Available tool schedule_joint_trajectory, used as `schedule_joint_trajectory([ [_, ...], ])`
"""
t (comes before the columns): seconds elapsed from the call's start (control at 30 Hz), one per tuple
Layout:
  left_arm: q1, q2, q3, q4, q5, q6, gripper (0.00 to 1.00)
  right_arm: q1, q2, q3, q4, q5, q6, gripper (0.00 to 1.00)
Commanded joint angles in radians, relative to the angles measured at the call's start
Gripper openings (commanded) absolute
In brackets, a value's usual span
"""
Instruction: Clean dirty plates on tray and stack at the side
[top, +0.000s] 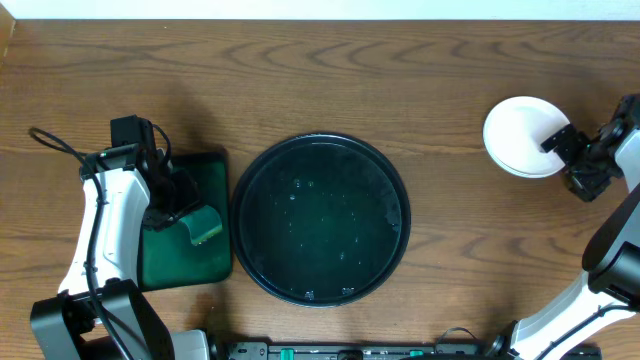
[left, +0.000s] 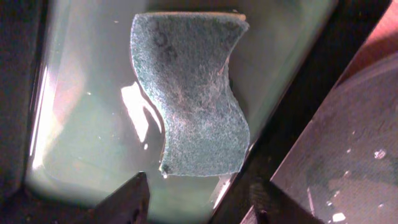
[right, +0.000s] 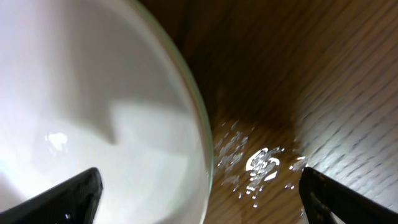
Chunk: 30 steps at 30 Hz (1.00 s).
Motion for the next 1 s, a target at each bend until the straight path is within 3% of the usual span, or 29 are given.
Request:
schedule_joint_trajectory([
  [0.0, 0.003, 0.011, 0.004, 0.006, -0.003, 0.036, 0.59, 0.021, -0.037, 0.008, -0.017, -0.034, 0.006, 0.8],
  [0.03, 0.003, 0.011, 0.005, 0.008, -0.002, 0.039, 0.61, 0.028, -0.055, 0.01, -0.021, -0.035, -0.005, 0.77],
  [0.07, 0.003, 0.011, 0.005, 0.01, -0.002, 0.039, 0.62, 0.037, -0.082, 0.011, -0.024, -0.042, -0.023, 0.99],
  [0.4, -0.008, -0.103, 0.039, 0.01, -0.002, 0.054, 0.63, 0.151, -0.433, 0.011, -0.048, -0.093, -0.27, 0.99],
  [0.83, -0.161, -0.644, 0.082, -0.011, 0.051, 0.249, 0.64, 0.484, -0.92, 0.011, -0.145, -0.093, -0.735, 0.99],
  [0.97, -0.203, -0.819, 0.105, -0.034, 0.05, 0.282, 0.64, 0.556, -1.019, 0.011, -0.192, -0.072, -0.793, 0.99],
])
